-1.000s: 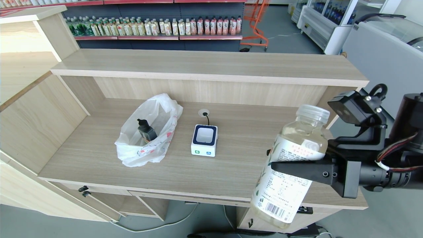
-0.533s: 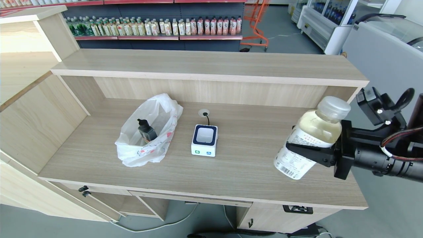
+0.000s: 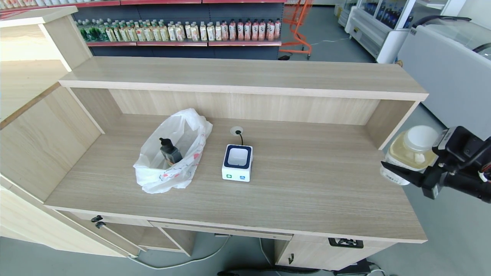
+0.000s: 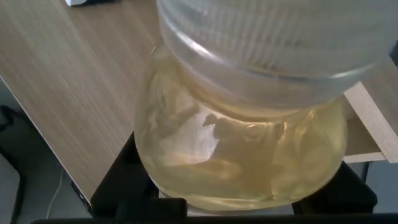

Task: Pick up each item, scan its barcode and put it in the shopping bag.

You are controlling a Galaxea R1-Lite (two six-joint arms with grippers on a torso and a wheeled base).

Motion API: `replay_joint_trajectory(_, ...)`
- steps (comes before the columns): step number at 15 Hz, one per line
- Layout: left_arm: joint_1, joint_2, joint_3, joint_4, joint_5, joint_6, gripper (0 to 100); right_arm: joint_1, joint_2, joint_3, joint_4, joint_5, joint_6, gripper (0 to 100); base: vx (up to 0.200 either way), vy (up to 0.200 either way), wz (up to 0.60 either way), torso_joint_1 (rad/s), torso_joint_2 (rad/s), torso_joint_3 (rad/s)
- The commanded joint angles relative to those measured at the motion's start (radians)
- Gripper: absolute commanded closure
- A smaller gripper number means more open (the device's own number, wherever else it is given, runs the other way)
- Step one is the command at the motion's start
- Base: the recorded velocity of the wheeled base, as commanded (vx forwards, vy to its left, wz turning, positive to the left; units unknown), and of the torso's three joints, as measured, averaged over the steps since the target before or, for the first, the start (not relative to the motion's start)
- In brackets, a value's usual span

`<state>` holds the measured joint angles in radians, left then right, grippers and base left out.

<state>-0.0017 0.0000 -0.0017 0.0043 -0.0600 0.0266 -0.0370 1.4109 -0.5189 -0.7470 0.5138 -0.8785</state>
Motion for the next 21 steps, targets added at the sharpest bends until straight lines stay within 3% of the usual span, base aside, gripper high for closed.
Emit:
replay_joint_trajectory(1, 0.0, 0.0, 0.0, 0.0, 0.0, 0.001, 0, -0.004, -0.03, 0.013, 0.0, -0.003, -0.019, 100, 0.0, 0.0, 0.0, 0.0, 0.0, 0.0)
replay_joint_trajectory(6, 0.0, 0.002, 0.0, 0.0, 0.0, 0.001, 0, -0.003, -0.072, 0.02, 0.006, -0.014, -0.017, 100, 0.0, 0.0, 0.0, 0.0, 0.0, 0.0)
replay_joint_trajectory(19, 0.0, 0.002, 0.0, 0.0, 0.0, 0.001, 0, 0.065, -0.049, 0.013, 0.005, -0.008, 0.029, 100, 0.0, 0.2, 0.0, 0.004, 0.0, 0.002)
replay_joint_trajectory(21, 0.0, 0.0, 0.0, 0.0, 0.0, -0.001, 0, 0.065, -0.052, 0.02, 0.005, -0.006, 0.049, 100, 0.0, 0.0, 0.0, 0.0, 0.0, 0.0)
